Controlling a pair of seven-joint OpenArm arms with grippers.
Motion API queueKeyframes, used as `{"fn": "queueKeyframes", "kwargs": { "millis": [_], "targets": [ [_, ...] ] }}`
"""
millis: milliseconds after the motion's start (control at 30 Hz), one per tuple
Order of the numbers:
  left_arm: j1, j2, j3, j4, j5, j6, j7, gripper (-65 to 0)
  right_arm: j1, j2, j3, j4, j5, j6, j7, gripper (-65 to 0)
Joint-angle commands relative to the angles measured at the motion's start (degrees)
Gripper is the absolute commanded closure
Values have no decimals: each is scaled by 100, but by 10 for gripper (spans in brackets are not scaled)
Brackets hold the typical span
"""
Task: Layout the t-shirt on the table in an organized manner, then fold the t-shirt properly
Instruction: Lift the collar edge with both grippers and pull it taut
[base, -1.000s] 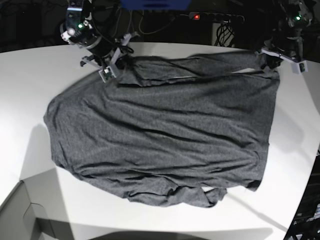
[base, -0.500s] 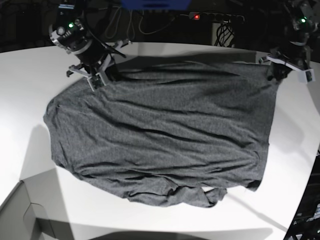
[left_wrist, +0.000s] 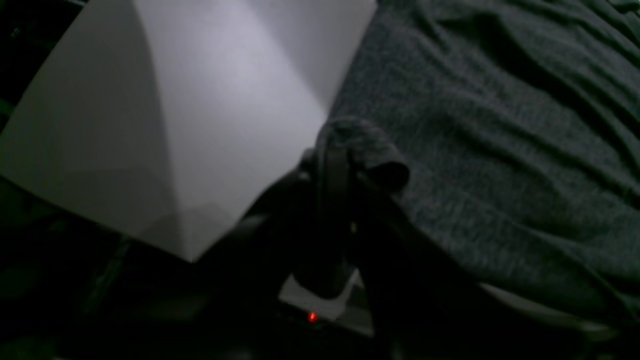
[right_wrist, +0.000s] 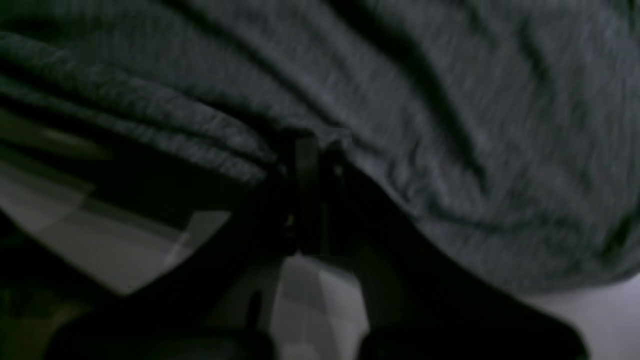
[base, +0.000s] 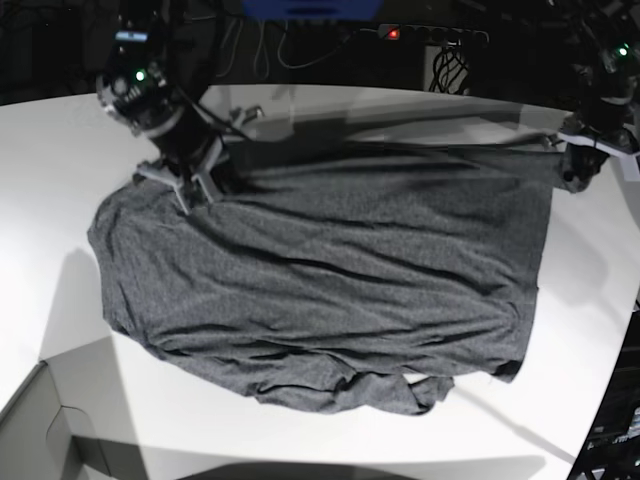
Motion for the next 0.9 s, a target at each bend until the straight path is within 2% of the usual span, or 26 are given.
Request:
{"fn": "queueKeyframes", "kwargs": {
  "millis": [0,200,433,867],
  "targets": [
    [-32,-71,-42,90,-35,-13,-156,-1,88,0,4,48,57,14,123,0],
    [-208,-71,2,-262,-35,-13,-156,-1,545,8,4,-489,57,14,123,0],
    [-322,-71,-25,-684,-27,-13,-156,-1,1046,351,-321,-1148,57,14,123,0],
    [-524,-71,-25,-780,9,-13,-173,-1,1960,360,-365,-2018,57,14,123,0]
  ]
}}
